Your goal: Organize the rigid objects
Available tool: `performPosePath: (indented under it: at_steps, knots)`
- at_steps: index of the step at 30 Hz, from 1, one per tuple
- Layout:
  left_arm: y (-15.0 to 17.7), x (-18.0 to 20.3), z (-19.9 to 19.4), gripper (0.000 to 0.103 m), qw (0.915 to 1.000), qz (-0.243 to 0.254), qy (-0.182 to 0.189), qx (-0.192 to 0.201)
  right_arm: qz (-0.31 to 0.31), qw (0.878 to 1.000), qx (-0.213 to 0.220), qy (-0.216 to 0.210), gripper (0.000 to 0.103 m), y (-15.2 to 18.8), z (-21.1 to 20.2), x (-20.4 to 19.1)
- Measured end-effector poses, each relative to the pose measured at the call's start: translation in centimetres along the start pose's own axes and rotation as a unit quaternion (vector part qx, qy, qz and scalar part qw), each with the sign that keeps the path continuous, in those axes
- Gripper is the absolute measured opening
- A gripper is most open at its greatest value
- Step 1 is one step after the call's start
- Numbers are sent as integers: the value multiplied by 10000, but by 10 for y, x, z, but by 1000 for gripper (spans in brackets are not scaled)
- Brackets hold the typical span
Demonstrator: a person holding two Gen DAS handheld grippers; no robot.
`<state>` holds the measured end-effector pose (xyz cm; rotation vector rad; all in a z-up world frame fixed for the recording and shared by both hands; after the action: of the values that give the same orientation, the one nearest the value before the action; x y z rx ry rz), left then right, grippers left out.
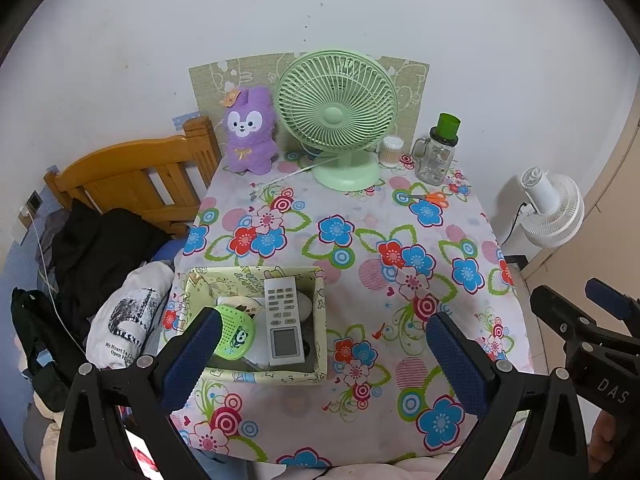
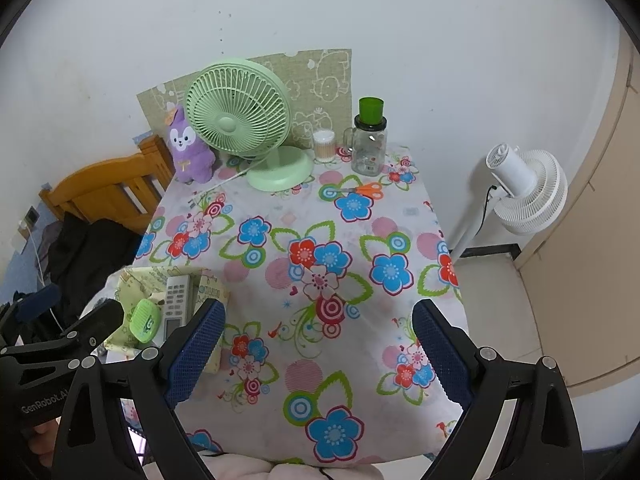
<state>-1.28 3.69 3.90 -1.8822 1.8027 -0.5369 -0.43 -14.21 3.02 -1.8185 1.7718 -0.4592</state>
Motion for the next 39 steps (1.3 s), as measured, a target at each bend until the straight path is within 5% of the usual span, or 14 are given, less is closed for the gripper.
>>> performPosePath:
  at_steps: [39]
  knots:
    - [1,0,2,103,10000,6,-30,-23,0,10000,-51,-28,96,2,4,-6]
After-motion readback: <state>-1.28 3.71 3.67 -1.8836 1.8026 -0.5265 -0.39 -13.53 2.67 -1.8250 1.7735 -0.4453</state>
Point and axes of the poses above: each gripper's, at about its wrist camera, not at the fingertips, and z roughly the way its jaws point, x to its right, y to its underside, the point moved 1 cm from there along z, roughly the way its jaws point, and after that the axes turned 5 degrees about z, right-handed, at the moved point
